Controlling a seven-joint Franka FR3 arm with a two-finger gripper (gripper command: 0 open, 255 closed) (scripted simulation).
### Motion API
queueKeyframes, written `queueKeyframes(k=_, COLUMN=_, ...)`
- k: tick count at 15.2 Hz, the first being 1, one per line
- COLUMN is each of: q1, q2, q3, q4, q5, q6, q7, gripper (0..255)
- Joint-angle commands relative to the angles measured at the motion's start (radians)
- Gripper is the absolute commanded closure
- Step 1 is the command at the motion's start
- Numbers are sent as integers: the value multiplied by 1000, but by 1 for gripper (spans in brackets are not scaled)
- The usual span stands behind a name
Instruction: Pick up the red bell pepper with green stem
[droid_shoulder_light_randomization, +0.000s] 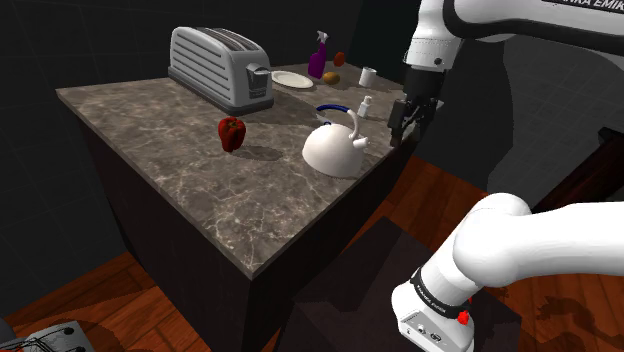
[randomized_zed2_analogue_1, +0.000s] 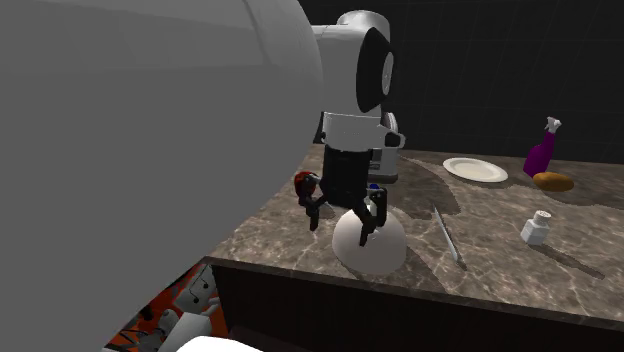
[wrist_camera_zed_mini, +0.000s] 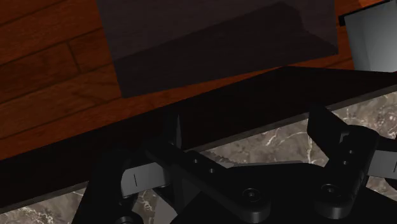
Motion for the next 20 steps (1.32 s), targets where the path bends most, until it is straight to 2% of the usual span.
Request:
queueKeyframes(k=1, q1=0, q2=0, q3=0, q4=0, q5=0, q6=0, q7=0, gripper=0)
queueKeyframes(k=11, q1=31, q2=264, q3=136, q4=71, q5=71, q6=289, q7=192, gripper=0)
queueKeyframes(k=20, q1=35, q2=555, q3=239, q4=249, q5=40, q6=479, q7=370, gripper=0)
